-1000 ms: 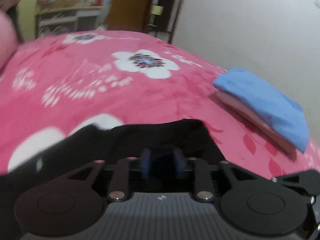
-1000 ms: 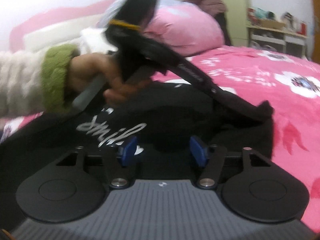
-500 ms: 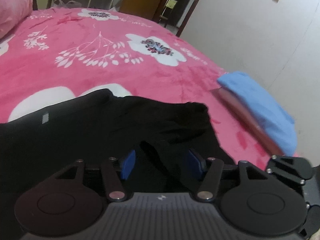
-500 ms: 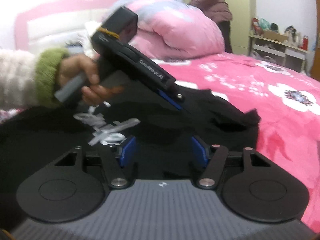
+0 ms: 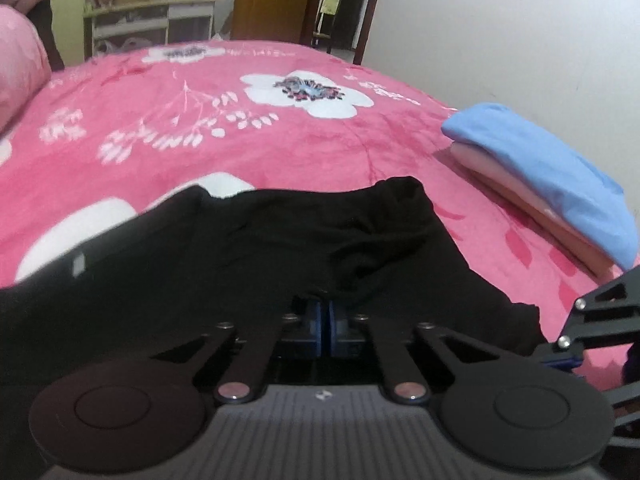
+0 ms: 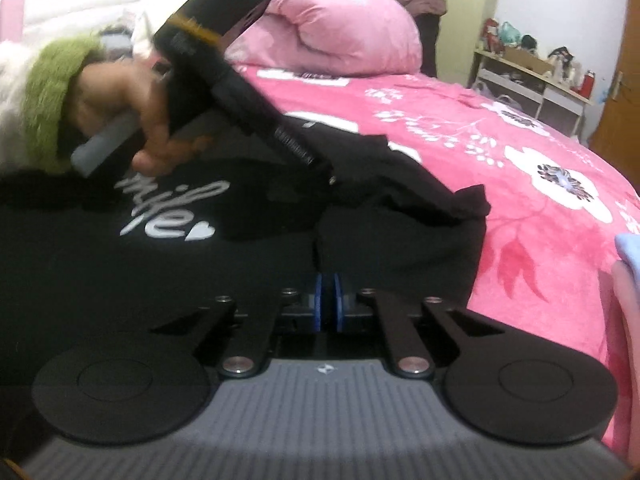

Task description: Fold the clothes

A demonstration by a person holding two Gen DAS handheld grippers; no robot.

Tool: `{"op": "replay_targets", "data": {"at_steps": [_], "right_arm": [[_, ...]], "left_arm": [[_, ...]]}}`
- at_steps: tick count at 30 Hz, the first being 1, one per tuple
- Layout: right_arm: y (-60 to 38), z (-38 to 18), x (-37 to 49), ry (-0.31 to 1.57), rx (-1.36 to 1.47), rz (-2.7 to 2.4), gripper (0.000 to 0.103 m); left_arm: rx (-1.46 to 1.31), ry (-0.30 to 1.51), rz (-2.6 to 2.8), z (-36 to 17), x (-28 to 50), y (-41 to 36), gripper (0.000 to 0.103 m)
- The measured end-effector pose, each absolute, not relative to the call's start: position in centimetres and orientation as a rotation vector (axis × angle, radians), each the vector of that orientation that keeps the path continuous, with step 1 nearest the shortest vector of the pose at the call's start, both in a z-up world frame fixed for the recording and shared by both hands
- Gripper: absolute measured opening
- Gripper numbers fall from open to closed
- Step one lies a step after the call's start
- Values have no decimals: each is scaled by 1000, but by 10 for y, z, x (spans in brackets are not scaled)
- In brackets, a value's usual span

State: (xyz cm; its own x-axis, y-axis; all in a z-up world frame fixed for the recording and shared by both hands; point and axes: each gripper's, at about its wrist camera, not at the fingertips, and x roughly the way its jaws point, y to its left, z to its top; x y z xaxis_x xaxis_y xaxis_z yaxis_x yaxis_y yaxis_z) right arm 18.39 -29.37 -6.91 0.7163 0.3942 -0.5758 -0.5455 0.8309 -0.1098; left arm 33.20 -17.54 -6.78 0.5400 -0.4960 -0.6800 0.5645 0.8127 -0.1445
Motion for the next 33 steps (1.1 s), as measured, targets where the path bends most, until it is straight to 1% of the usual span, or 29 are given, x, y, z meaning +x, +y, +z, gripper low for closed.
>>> {"op": "replay_targets", "data": {"at_steps": [5, 8, 15, 16, 17, 18, 19, 20, 21, 22, 23, 27, 28, 29, 31, 33], "right_arm": [[-297, -54, 173, 495, -185, 620, 4], [-291, -49, 167, 478, -173, 671, 4], [-272, -61, 166, 539, -227, 755, 5], [-269, -64, 165, 546, -237, 757, 5], [-268, -66, 165, 556, -243, 759, 5], [-266, -68, 165, 567, -247, 764, 6], [-264, -70, 165, 577, -252, 769, 6], [-263, -72, 165, 581, -257, 771, 7], [-262, -72, 164, 581, -259, 773, 8], [-262, -72, 164, 580, -260, 774, 8], [-262, -72, 164, 582, -259, 776, 8], [-262, -74, 164, 583, -262, 781, 9], [-262, -75, 164, 584, -263, 782, 9], [-262, -75, 164, 584, -263, 783, 9], [-262, -75, 164, 585, -263, 784, 9], [-262, -75, 164, 585, -262, 785, 9]], "left_arm": [[36, 727, -639, -41, 314, -155, 4], [10, 724, -636, -29, 305, -140, 4], [36, 832, -560, -46, 302, -121, 5], [36, 846, -548, -49, 303, -118, 7], [33, 854, -535, -51, 304, -115, 14], [27, 844, -520, -51, 304, -111, 16], [19, 818, -502, -48, 303, -108, 23], [10, 793, -485, -45, 302, -104, 27], [12, 770, -483, -41, 302, -104, 27], [22, 751, -496, -37, 302, -107, 31], [39, 743, -523, -35, 302, -113, 40], [184, 703, -629, -35, 302, -152, 45], [236, 687, -630, -39, 302, -162, 50], [288, 670, -632, -42, 303, -172, 51], [379, 660, -603, -53, 308, -186, 51], [408, 679, -556, -63, 318, -189, 38]]}}
